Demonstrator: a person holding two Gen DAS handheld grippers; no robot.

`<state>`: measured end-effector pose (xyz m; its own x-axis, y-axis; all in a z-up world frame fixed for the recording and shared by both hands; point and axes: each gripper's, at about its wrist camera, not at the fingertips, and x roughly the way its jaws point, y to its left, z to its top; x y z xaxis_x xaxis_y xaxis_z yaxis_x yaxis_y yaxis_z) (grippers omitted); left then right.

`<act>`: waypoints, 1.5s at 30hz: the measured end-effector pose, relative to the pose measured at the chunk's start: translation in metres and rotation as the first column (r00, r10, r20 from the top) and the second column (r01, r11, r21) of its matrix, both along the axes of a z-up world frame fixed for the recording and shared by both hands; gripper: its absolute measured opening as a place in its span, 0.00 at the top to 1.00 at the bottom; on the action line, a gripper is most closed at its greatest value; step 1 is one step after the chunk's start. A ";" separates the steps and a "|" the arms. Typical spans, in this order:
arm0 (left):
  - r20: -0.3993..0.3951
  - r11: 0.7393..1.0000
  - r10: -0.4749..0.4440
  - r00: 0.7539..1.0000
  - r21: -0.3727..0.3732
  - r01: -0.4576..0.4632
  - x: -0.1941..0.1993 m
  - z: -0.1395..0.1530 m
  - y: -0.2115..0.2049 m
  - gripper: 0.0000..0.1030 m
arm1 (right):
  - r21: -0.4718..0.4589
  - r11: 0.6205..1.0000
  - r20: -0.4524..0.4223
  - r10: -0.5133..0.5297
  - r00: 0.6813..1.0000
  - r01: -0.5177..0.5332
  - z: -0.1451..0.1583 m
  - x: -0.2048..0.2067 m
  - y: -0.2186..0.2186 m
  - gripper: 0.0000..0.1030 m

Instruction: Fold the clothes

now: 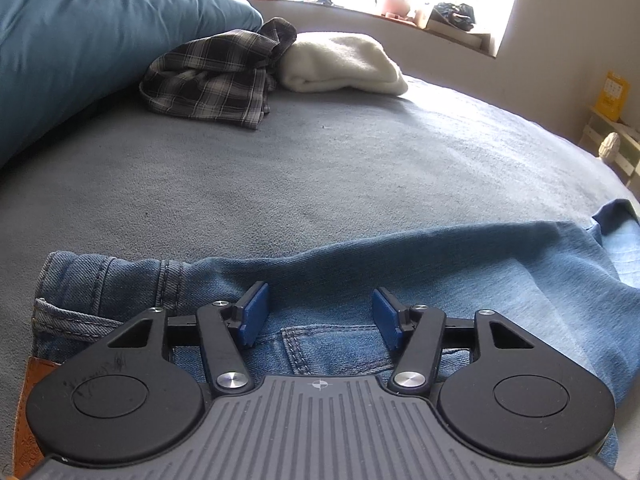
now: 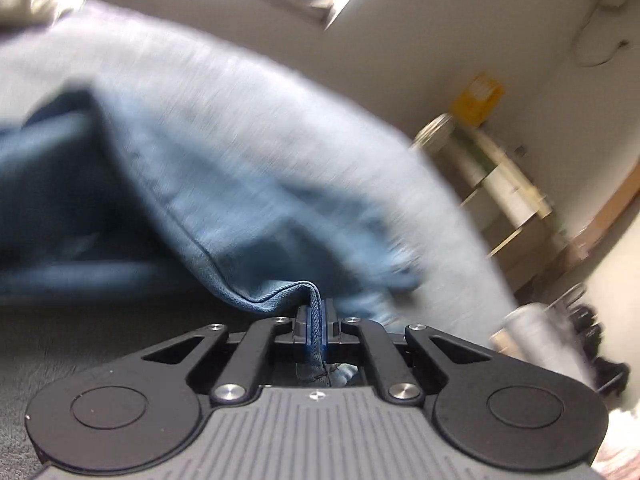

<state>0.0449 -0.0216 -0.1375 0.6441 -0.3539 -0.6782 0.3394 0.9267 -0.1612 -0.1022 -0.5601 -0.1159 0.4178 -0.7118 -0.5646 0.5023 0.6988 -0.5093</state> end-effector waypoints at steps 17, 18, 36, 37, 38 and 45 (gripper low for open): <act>0.010 1.000 -0.004 1.000 0.011 0.003 -0.001 -0.001 -0.001 0.45 | -0.125 0.992 0.020 -0.019 1.000 0.021 0.126 0.025 -0.073 0.97; 0.009 1.000 -0.005 1.000 0.013 0.005 -0.001 -0.001 -0.001 0.45 | -0.119 0.993 -0.005 -0.020 1.000 0.019 0.120 0.033 -0.076 0.97; 0.017 0.998 -0.017 1.000 0.067 0.016 0.001 -0.003 -0.010 0.44 | 0.043 0.992 -0.214 -0.107 0.971 0.119 0.006 0.126 -0.140 0.96; 0.017 0.997 -0.018 1.000 0.073 0.017 0.001 -0.003 -0.010 0.43 | 0.055 0.990 -0.218 -0.116 0.969 0.130 0.001 0.130 -0.144 0.94; 0.017 0.997 -0.019 1.000 0.077 0.018 0.001 -0.003 -0.011 0.43 | 0.066 0.988 -0.222 -0.124 0.967 0.142 -0.005 0.133 -0.148 0.92; 0.015 0.996 -0.021 1.000 0.090 0.019 0.001 -0.002 -0.012 0.43 | 0.198 0.942 -0.085 -0.259 0.962 0.271 -0.005 0.109 -0.175 0.54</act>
